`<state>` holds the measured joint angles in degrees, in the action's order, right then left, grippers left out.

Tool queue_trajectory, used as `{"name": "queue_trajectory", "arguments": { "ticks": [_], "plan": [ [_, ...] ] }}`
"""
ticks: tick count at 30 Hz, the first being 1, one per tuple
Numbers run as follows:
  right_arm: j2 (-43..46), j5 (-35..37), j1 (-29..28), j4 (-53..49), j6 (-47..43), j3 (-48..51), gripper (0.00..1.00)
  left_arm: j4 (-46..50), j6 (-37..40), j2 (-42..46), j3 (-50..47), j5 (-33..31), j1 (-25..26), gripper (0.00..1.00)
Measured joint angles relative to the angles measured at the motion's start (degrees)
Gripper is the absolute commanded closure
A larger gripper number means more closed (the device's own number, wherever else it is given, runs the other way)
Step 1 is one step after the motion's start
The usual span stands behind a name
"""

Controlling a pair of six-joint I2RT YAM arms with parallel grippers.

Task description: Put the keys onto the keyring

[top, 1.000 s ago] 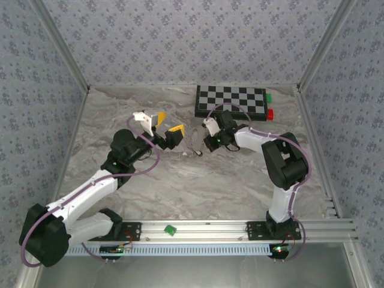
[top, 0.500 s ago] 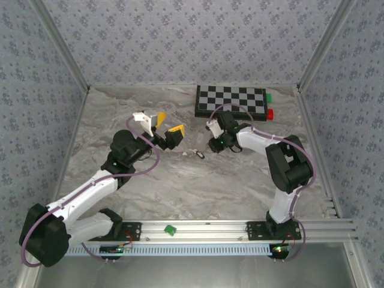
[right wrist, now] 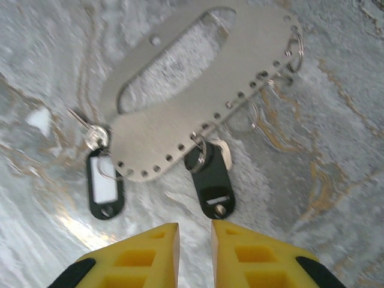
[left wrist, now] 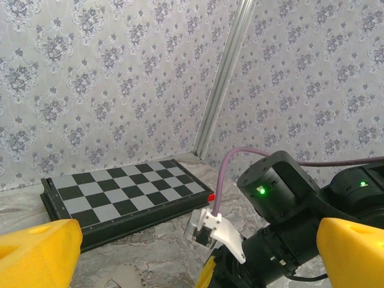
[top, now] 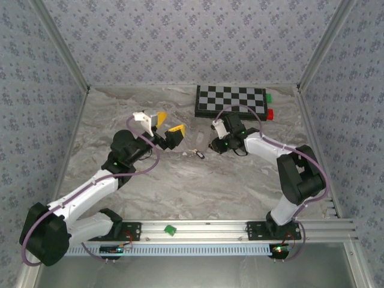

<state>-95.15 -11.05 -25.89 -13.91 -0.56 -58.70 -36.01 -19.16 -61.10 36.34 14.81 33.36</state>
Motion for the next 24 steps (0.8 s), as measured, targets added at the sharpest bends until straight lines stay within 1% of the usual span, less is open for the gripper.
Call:
{"name": "queue_trajectory", "arguments": {
  "ticks": [3, 8, 13, 15, 16, 17, 18, 19, 22, 24],
  "plan": [
    [-0.02, -2.14, 0.28, 2.62, 2.82, 0.02, 0.71, 0.26, 0.02, 0.00, 0.00, 0.17, 0.00, 0.00],
    [1.60, -3.32, 0.68, 7.93, 6.38, 3.23, 0.64, 1.95, 0.04, -0.26, 0.13, 0.09, 0.00, 0.00],
    [9.94, -1.60, 1.66, 12.24, 8.90, 10.12, 0.55, 5.90, 0.00, -2.78, 2.27, -2.32, 0.00, 0.00],
    [15.06, 0.00, 2.23, 14.67, 9.79, 13.38, 0.50, 7.65, -0.02, -3.58, 3.06, -4.22, 0.00, 0.00],
    [17.33, 0.81, 2.56, 15.76, 10.19, 14.82, 0.36, 8.55, -0.09, -3.91, 3.39, -5.20, 0.00, 0.00],
    [19.71, 1.70, 2.86, 16.81, 10.43, 16.33, 0.33, 9.77, -0.26, -4.24, 3.80, -6.16, -0.02, 0.00],
    [22.27, 2.82, 3.23, 17.73, 10.86, 17.92, 0.15, 11.39, -0.46, -4.61, 4.42, -7.39, -0.07, 0.00],
    [24.17, 3.85, 3.56, 18.53, 11.04, 19.26, 0.02, 12.79, -0.50, -4.96, 5.01, -8.48, -0.07, 0.00],
    [30.47, 7.30, 4.61, 21.07, 11.50, 23.78, 0.00, 17.90, -1.07, -5.95, 6.73, -12.94, -0.07, 0.00],
    [34.71, 10.45, 5.11, 22.47, 11.50, 26.84, 0.00, 22.12, -1.55, -6.32, 7.52, -17.57, -0.11, 0.00]
  ]
}}
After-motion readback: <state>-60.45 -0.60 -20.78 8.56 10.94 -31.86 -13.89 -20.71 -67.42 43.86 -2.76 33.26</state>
